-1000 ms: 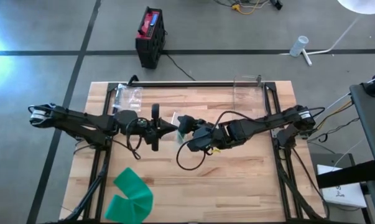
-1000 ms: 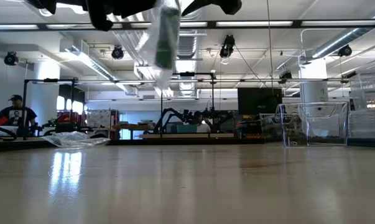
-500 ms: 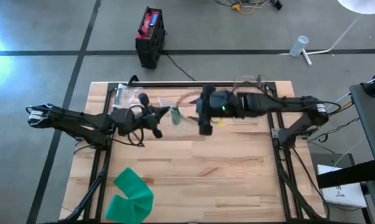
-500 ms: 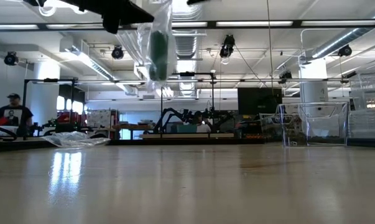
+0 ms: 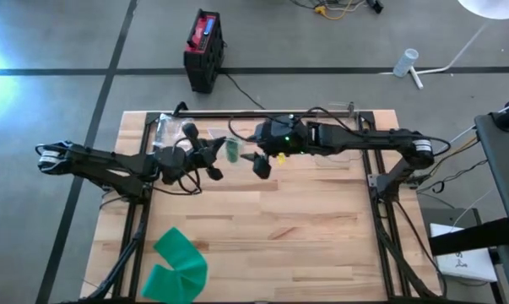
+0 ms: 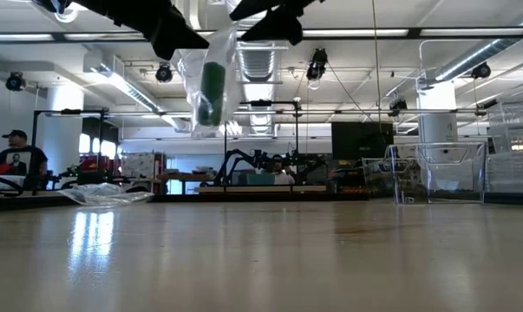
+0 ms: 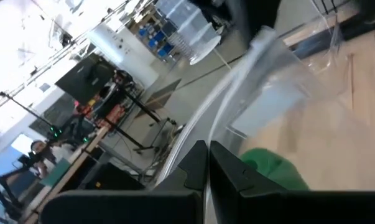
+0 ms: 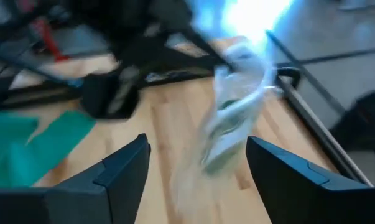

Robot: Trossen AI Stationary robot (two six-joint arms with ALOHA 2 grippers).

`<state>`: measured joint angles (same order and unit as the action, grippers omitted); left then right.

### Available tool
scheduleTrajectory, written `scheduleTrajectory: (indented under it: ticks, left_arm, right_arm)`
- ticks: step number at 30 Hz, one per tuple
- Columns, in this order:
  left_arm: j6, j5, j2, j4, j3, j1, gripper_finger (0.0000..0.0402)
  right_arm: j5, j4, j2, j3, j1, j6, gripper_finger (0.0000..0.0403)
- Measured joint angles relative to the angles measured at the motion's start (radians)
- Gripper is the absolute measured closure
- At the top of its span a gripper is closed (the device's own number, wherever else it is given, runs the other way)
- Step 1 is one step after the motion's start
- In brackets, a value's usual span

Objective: Roll bandage
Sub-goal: Put the transparent zip bag into the transparent bin

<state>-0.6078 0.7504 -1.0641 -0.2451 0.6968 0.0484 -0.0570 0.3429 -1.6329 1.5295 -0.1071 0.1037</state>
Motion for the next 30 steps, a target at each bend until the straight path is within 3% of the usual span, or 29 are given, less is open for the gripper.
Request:
scheduleTrajectory:
  ticks: [10, 15, 22, 30]
  left_arm:
    - [0.111, -0.054, -0.028, 0.003, 0.001, -0.001, 0.0401]
    - [0.145, -0.140, -0.046, 0.007, 0.000, 0.001, 0.0401]
    - [0.148, -0.145, -0.031, 0.013, 0.004, 0.008, 0.0401]
    - [0.208, -0.157, 0.005, 0.007, 0.011, 0.017, 0.0393]
  right_arm:
    - [-0.021, -0.105, -0.065, 0.000, -0.026, 0.031, 0.0164]
    - [-0.022, -0.134, -0.104, 0.000, -0.031, -0.008, 0.0226]
    - [-0.012, -0.145, -0.110, 0.000, -0.030, -0.027, 0.0385]
    - [-0.031, -0.060, -0.103, 0.041, -0.037, -0.010, 0.0401]
